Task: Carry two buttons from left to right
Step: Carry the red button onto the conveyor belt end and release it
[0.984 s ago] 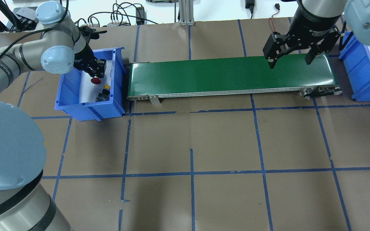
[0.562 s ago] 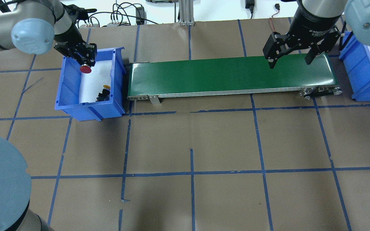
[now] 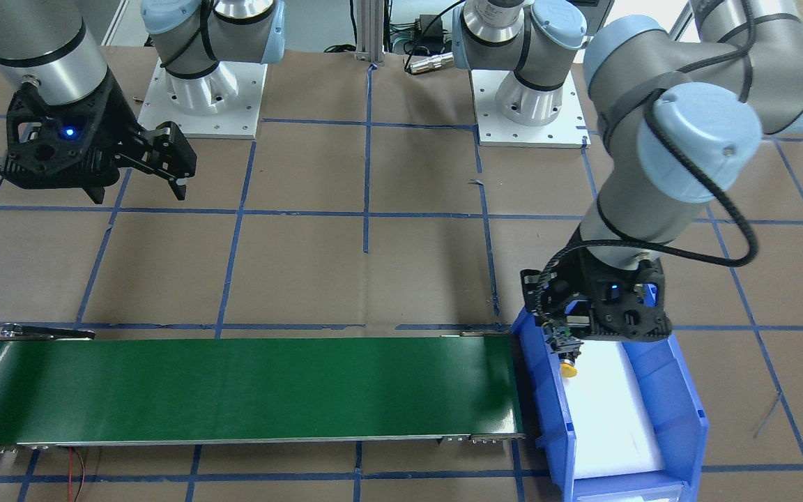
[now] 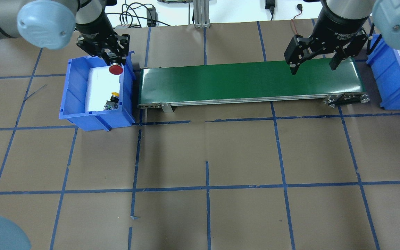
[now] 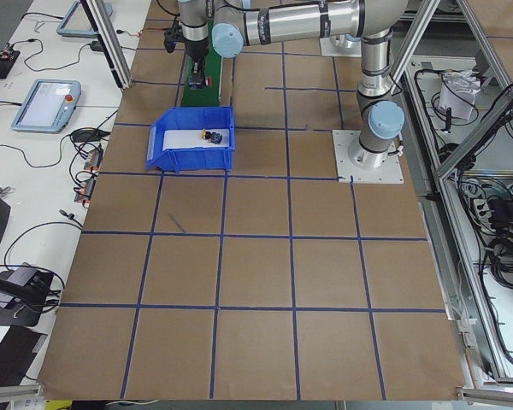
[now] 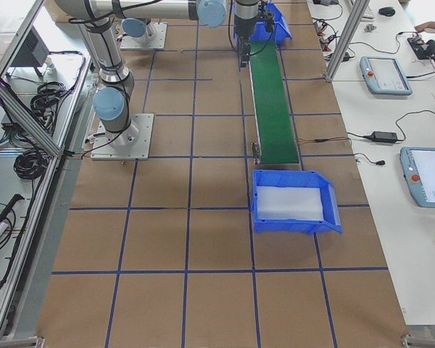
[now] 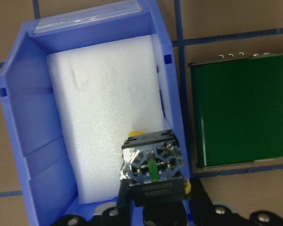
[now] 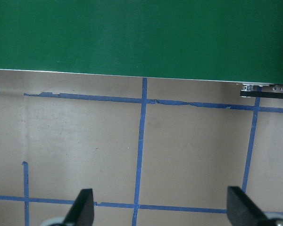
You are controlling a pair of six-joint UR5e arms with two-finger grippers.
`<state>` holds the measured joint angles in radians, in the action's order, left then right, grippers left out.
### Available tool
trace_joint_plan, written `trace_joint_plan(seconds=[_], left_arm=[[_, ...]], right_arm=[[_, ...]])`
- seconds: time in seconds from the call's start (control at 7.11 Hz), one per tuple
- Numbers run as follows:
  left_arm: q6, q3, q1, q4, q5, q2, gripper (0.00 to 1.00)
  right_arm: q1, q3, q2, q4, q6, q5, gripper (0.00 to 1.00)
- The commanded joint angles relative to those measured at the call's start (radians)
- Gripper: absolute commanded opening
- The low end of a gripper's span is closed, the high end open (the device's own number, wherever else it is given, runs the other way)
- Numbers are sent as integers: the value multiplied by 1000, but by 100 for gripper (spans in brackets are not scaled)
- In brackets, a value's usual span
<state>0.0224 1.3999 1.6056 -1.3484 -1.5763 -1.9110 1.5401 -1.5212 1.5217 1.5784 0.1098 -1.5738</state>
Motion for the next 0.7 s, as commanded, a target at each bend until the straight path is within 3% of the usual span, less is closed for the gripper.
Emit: trace_joint_plan(seconds=[0.0, 0.42, 0.56], left_arm=[[143, 1, 115, 116, 1, -83, 19], [179, 2, 189, 201, 2, -183, 19], [180, 2, 198, 203, -1, -201, 23]], right_arm=[[0, 1, 0, 0, -1, 0, 100], [0, 0, 0, 0, -1, 0, 100], [0, 0, 0, 0, 1, 0, 100]])
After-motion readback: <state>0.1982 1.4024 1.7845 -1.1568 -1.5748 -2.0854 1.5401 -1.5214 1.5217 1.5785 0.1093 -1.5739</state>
